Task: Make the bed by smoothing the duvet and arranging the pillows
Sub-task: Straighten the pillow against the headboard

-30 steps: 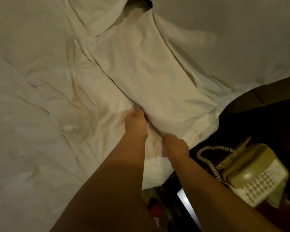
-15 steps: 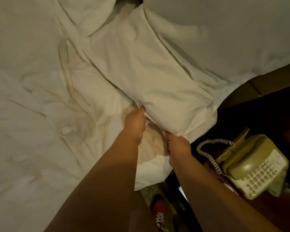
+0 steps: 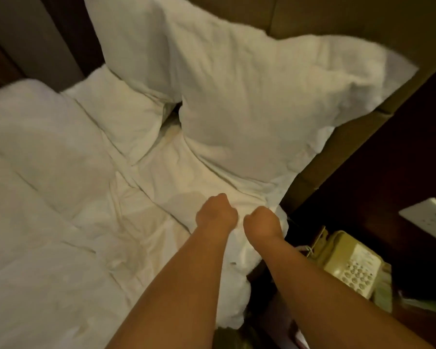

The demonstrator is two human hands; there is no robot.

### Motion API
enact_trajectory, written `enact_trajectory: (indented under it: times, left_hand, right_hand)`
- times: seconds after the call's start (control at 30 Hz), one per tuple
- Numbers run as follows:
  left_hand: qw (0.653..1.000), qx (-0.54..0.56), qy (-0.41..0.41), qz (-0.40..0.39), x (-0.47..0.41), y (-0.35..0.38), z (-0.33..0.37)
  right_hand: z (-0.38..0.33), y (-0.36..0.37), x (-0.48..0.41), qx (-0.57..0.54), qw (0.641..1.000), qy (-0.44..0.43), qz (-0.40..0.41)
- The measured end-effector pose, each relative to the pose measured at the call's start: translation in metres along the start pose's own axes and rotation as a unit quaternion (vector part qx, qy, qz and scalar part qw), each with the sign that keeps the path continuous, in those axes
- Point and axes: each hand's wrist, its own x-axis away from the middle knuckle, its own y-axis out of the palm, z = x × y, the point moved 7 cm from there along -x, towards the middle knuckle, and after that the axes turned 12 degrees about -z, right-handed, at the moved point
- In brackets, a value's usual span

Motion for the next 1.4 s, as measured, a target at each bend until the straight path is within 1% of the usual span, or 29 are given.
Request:
enact_trajectory:
  times: [0.03,0.1,0.2,0.33,0.4,0.47,0.53,0.6,0.73,0.83,0.9,0.97,1.03,1.07,1.13,1.17,1.23,1.3,1.37,1.4]
  left_hand:
    - [0.999,-0.014,0.020,0.020,0.013,-0.015,0.022]
    - [0.996,-0.032,0.059,0.062,0.039,-0.047,0.063]
    - [0.988,-0.041,0.100,0.107,0.069,-0.091,0.111]
    - [0.972,-0.093,0.145,0.157,0.081,-0.149,0.154]
    - [0.961,-0.123,0.164,0.184,0.078,-0.180,0.170]
    - [0.957,-0.132,0.164,0.199,0.066,-0.212,0.182]
    - [0.958,-0.134,0.149,0.204,0.047,-0.246,0.189]
    - [0.955,-0.158,0.136,0.210,0.024,-0.276,0.190]
    - [0.929,-0.253,0.126,0.240,-0.020,-0.327,0.187]
    - [0.914,-0.304,0.143,0.229,-0.056,-0.351,0.186]
    - [0.911,-0.328,0.156,0.193,-0.080,-0.354,0.184]
    - [0.907,-0.364,0.170,0.127,-0.101,-0.346,0.183]
    - [0.900,-0.398,0.170,0.057,-0.114,-0.334,0.183]
    - [0.899,-0.402,0.169,0.042,-0.117,-0.332,0.184]
    - [0.907,-0.380,0.174,0.062,-0.115,-0.339,0.191]
    - [0.907,-0.372,0.179,0.086,-0.110,-0.346,0.196]
    - [0.895,-0.377,0.199,0.131,-0.099,-0.364,0.208]
    - [0.887,-0.374,0.220,0.156,-0.091,-0.379,0.214]
    - [0.896,-0.337,0.232,0.173,-0.091,-0.385,0.217]
    - [0.903,-0.310,0.234,0.181,-0.094,-0.384,0.218]
  right_hand:
    - [-0.013,-0.024,0.007,0.015,0.999,-0.024,0.025]
    - [-0.040,-0.065,0.025,0.033,0.997,-0.049,0.050]
    - [-0.079,-0.124,0.051,0.054,0.987,-0.104,0.107]
    - [-0.146,-0.191,0.075,0.108,0.955,-0.187,0.205]
    - [-0.179,-0.219,0.084,0.149,0.933,-0.202,0.257]
    - [-0.208,-0.240,0.083,0.195,0.915,-0.209,0.285]
    - [-0.233,-0.251,0.072,0.233,0.907,-0.207,0.284]
    - [-0.255,-0.251,0.054,0.265,0.904,-0.205,0.267]
    - [-0.292,-0.231,0.010,0.317,0.900,-0.196,0.227]
    - [-0.304,-0.220,-0.025,0.332,0.905,-0.158,0.213]
    - [-0.299,-0.220,-0.043,0.319,0.921,-0.110,0.196]
    - [-0.291,-0.221,-0.052,0.314,0.930,-0.075,0.178]
    - [-0.285,-0.224,-0.056,0.301,0.938,-0.069,0.160]
    - [-0.283,-0.225,-0.057,0.276,0.946,-0.077,0.151]
    - [-0.283,-0.229,-0.056,0.209,0.963,-0.096,0.141]
    - [-0.284,-0.234,-0.053,0.185,0.965,-0.104,0.152]
    - [-0.290,-0.248,-0.043,0.169,0.959,-0.123,0.193]
    - [-0.299,-0.260,-0.028,0.199,0.940,-0.143,0.239]
    - [-0.308,-0.268,-0.017,0.248,0.914,-0.163,0.275]
    - [-0.310,-0.268,-0.015,0.279,0.903,-0.166,0.280]
